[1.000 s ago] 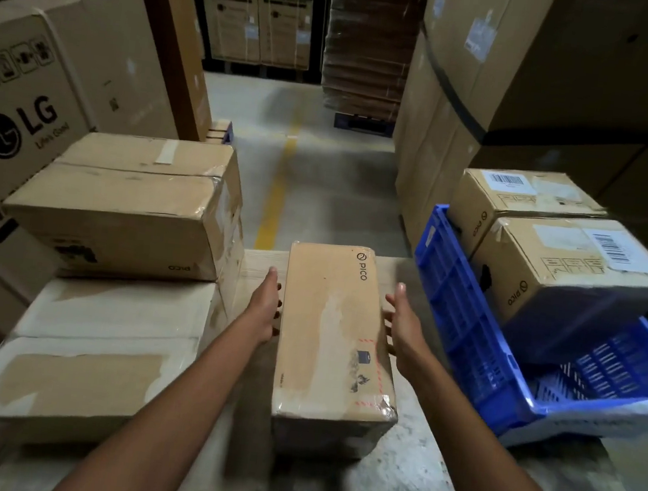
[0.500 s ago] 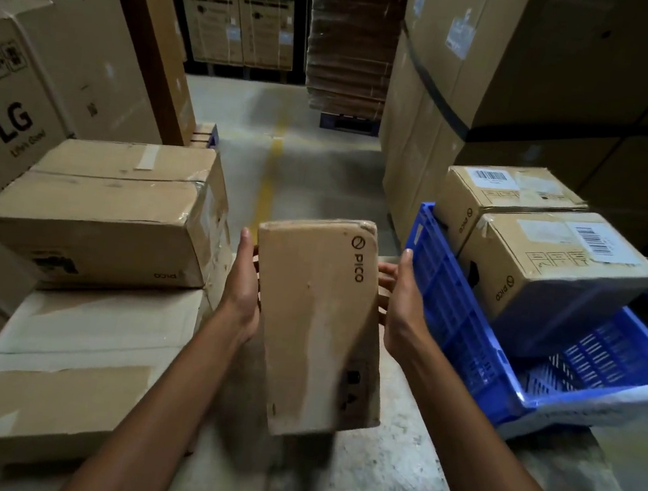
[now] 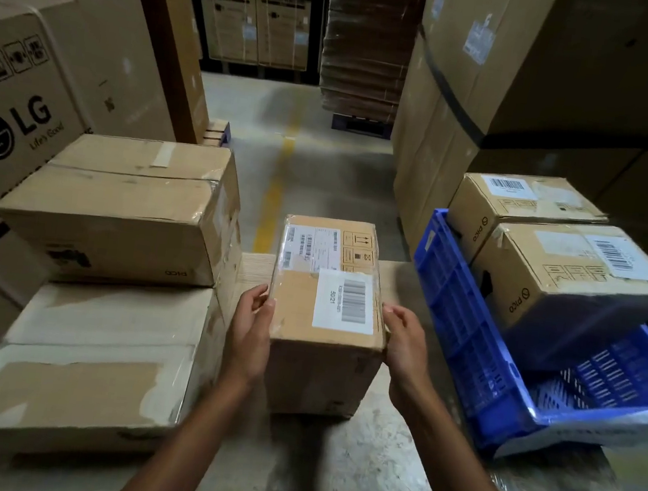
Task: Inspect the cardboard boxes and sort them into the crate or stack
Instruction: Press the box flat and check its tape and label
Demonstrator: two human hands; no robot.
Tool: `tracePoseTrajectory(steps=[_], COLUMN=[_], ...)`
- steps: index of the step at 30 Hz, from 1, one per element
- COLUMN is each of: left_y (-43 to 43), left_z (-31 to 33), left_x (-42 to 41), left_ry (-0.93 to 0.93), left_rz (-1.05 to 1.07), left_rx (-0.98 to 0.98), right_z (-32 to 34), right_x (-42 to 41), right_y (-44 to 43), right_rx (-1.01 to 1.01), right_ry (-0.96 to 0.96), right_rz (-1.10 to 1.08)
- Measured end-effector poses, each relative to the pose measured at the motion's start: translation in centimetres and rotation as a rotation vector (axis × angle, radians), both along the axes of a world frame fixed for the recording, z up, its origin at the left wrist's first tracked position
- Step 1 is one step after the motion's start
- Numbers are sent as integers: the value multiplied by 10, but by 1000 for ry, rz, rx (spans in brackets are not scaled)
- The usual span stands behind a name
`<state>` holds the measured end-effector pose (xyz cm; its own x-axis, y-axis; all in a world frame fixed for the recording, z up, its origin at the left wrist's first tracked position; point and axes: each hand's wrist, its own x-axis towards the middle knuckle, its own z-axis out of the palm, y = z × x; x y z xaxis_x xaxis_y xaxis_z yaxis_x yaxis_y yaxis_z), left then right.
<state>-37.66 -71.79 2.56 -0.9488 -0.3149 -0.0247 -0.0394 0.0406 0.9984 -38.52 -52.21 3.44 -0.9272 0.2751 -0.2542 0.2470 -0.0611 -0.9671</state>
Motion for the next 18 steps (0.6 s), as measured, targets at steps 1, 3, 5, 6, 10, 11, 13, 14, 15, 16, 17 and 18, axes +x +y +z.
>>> tracePoseTrajectory(steps=[1, 3, 5, 6, 10, 11, 13, 14, 15, 16, 17, 18], left_y=[-2, -2, 3, 5, 10, 9, 8, 8, 7, 7, 6, 7], left_z=[1, 7, 13, 14, -1, -3, -3, 0, 3, 9, 17, 25], left_x=[3, 11, 16, 16, 14, 15, 16, 15, 14, 11, 6, 0], left_ry=[62, 286, 518, 580, 536, 498, 467, 463, 462, 461, 460, 459], left_rz=[58, 152, 79, 9, -172, -191, -209, -220, -241, -271, -300, -322], left_rx=[-133, -401, -603, -681, -1047, -1075, -1108, -1127, -1145, -1154, -1155, -1147], right_z=[3, 11, 13, 13, -3, -6, -6, -3, 2, 9, 17, 25], right_x=[3, 11, 16, 18, 19, 19, 18, 16, 14, 10, 5, -2], right_y=[0, -2, -8, -12, -21, -22, -21, -21, -21, -20, -20, -20], right_rx=[83, 357, 630, 745, 1187, 1242, 1256, 1257, 1274, 1303, 1332, 1347], right_ry=[64, 286, 543, 622, 673, 667, 653, 649, 635, 613, 578, 537], right_rz=[4, 32, 136, 205, 327, 339, 358, 373, 390, 407, 425, 445])
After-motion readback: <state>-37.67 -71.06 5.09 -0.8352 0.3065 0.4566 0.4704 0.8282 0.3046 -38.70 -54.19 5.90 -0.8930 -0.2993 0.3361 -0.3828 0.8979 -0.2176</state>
